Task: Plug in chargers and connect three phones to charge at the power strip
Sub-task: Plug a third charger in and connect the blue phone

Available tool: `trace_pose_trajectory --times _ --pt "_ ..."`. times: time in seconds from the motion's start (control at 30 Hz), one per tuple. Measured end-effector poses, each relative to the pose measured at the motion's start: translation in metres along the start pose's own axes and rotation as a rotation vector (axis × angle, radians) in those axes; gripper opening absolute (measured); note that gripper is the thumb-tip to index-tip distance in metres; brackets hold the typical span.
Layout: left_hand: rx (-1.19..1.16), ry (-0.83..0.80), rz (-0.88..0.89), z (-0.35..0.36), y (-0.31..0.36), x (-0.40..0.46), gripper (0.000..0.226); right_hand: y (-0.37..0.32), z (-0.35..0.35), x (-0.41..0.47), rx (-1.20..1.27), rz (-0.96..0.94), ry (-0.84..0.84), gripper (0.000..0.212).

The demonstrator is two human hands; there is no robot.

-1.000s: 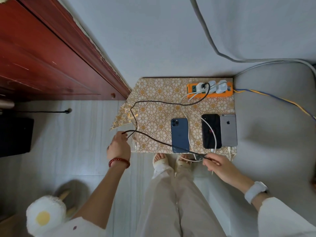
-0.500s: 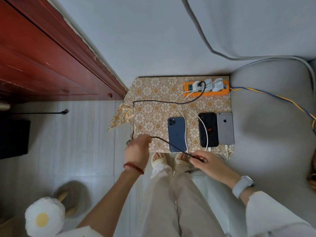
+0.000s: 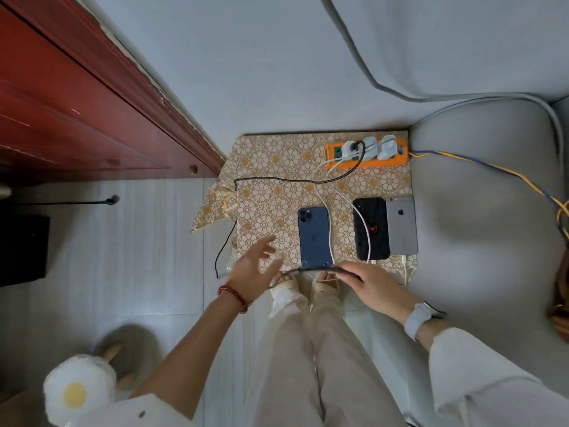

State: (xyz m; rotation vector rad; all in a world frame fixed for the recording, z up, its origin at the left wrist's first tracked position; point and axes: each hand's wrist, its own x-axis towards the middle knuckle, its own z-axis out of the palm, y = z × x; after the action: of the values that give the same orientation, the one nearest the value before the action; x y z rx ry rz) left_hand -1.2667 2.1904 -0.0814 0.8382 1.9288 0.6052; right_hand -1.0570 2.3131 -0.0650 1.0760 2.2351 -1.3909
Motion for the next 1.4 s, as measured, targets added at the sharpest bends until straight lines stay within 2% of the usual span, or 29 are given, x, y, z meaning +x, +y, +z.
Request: trace_pose_trajectory --times 0.07,0.13,0.27,0.37,0.43,0.47,0.5,0.57,0.6,0.67,0.73,0.87,1.0,1.2,1.3,1.4 --pt "0.025 -0.169 0.030 0.013 0.010 -0.001 0.045 -0.004 0.006 0.005 -0.121 -0.049 0.008 0.028" --pt "0.021 -0.268 0.029 0.022 0.020 0.001 0.036 -0.008 0.009 0.009 -0.149 -0.073 0.107 0.027" --pt "-0.001 -0.322 0.058 0.023 0.029 0.003 0.025 -0.012 0.010 0.013 -0.200 -0.099 0.290 0.032" --pt "-0.106 -0.277 0.043 0.018 0.032 0.004 0.019 -0.012 0.012 0.015 -0.143 0.061 0.451 0.054" --pt "-0.196 -0.233 0.007 0.014 0.033 0.003 0.014 -0.017 0.006 0.017 0.198 0.292 0.498 0.071" --pt "-0.252 -0.223 -0.018 0.012 0.032 0.003 0.012 -0.018 0.002 0.019 0.422 0.393 0.473 0.071" --pt "-0.309 -0.217 -0.043 0.011 0.031 0.002 0.010 -0.019 -0.002 0.019 0.599 0.450 0.414 0.062" --pt "-0.401 -0.207 -0.075 0.010 0.029 -0.001 0.011 -0.022 -0.006 0.020 0.931 0.471 0.220 0.026" --pt "-0.424 -0.211 -0.080 0.011 0.027 -0.003 0.012 -0.027 -0.007 0.020 1.161 0.495 0.161 0.016" --pt "-0.406 -0.245 -0.082 0.013 0.024 -0.007 0.013 -0.039 -0.009 0.023 1.523 0.494 0.114 0.017" --pt "-0.383 -0.284 -0.086 0.017 0.021 -0.011 0.014 -0.048 -0.009 0.028 1.502 0.430 0.128 0.015" --pt "-0.381 -0.296 -0.096 0.022 0.012 -0.012 0.017 -0.058 -0.009 0.032 1.297 0.349 0.165 0.014" --pt "-0.364 -0.316 -0.093 0.023 0.007 -0.011 0.019 -0.061 -0.006 0.034 1.149 0.329 0.222 0.014" --pt "-0.301 -0.383 -0.097 0.024 0.002 -0.011 0.022 -0.059 0.000 0.037 1.068 0.296 0.281 0.012" --pt "-0.328 -0.390 -0.174 0.029 0.000 -0.013 0.024 -0.053 0.006 0.040 1.016 0.353 0.337 0.016" --pt "-0.281 -0.462 -0.328 0.038 -0.005 -0.018 0.023 -0.033 0.019 0.044 0.906 0.537 0.386 0.023"
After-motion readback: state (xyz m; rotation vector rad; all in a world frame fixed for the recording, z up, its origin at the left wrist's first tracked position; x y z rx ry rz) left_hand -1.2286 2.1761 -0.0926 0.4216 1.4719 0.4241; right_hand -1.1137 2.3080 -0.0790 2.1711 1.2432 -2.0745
